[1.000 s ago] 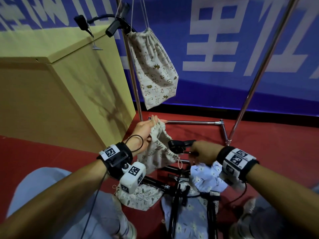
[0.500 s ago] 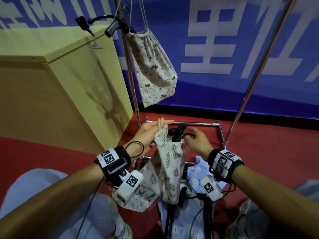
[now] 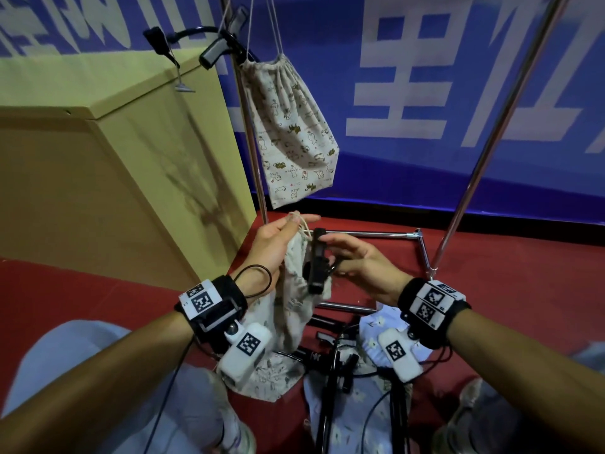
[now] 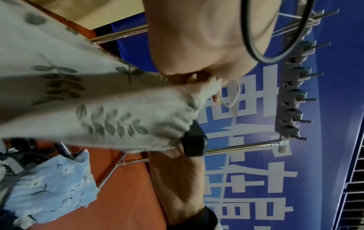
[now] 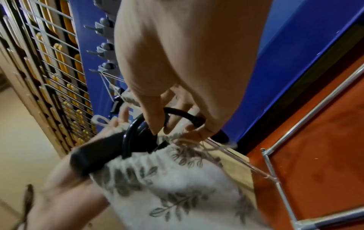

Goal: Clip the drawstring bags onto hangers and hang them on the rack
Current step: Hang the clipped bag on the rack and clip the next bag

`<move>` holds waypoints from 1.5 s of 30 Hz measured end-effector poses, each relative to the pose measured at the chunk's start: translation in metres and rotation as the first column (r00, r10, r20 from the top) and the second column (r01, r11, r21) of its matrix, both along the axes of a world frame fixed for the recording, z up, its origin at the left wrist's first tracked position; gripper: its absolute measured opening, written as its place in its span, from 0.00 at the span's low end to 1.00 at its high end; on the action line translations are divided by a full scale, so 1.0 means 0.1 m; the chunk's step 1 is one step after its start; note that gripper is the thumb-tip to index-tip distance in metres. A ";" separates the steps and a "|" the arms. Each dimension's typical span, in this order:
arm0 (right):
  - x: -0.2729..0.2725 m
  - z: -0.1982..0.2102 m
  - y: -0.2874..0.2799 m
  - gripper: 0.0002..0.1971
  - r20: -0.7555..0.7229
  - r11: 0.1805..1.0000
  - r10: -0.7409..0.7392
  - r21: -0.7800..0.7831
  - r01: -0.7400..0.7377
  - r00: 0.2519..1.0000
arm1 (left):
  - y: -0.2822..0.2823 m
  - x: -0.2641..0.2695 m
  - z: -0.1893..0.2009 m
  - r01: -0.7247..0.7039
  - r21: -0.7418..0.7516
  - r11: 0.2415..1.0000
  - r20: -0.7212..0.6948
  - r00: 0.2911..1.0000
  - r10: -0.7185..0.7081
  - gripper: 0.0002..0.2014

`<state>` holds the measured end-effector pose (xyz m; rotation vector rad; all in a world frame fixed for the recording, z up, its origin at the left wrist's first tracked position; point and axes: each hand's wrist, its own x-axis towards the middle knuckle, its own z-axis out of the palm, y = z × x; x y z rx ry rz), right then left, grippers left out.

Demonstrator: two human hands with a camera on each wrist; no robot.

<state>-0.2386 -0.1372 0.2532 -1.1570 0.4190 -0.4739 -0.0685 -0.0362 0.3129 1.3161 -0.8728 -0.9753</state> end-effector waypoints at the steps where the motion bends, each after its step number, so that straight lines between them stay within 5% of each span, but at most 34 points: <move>1: 0.01 0.06 0.03 0.26 0.027 0.999 -0.005 -0.050 0.006 1.000 | -0.01 0.03 -0.01 -0.028 -0.010 1.000 -0.008 1.000 0.028 0.17; 5: 0.02 0.26 0.18 0.17 0.017 0.930 0.030 -0.368 -0.022 0.999 | -0.04 0.03 0.00 -0.101 -0.032 0.994 -0.077 0.992 0.098 0.14; 8: 0.03 0.36 0.31 0.18 -0.001 0.770 -0.020 -0.638 0.015 1.000 | -0.05 0.00 -0.02 -0.104 0.011 0.994 -0.072 0.992 0.105 0.14; 13: -0.03 0.49 0.55 0.17 0.045 0.604 0.000 -0.796 0.036 0.999 | -0.06 -0.04 -0.04 -0.043 0.073 0.996 -0.091 0.995 0.050 0.16; 20: -0.06 0.52 0.84 0.17 0.122 0.582 0.090 -0.812 0.047 0.988 | 0.02 -0.13 0.02 0.121 0.145 0.982 -0.210 0.974 -0.089 0.16; 29: -0.07 0.51 1.00 0.17 0.026 0.554 0.180 -0.829 -0.079 0.983 | 0.07 -0.09 -0.02 0.249 0.226 0.942 -0.434 0.891 -0.132 0.30; 35: -0.08 0.40 1.08 0.17 0.010 0.391 0.155 -0.919 -0.052 0.988 | 0.06 -0.10 0.15 0.208 0.214 0.954 -0.334 0.934 -0.129 0.19; 41: -0.07 0.36 1.04 0.13 -0.145 0.181 0.276 -0.963 -0.199 0.950 | 0.10 -0.10 0.21 0.225 0.206 0.952 -0.236 0.956 -0.174 0.14; 43: -0.06 0.33 1.04 0.12 -0.197 0.210 0.279 -0.943 -0.260 0.940 | 0.10 -0.12 0.22 0.252 0.212 0.944 -0.209 0.955 -0.209 0.10; 45: -0.04 0.30 1.02 0.13 -0.256 0.328 0.230 -0.888 -0.322 0.939 | 0.11 -0.12 0.22 0.273 0.217 0.937 -0.169 0.956 -0.240 0.08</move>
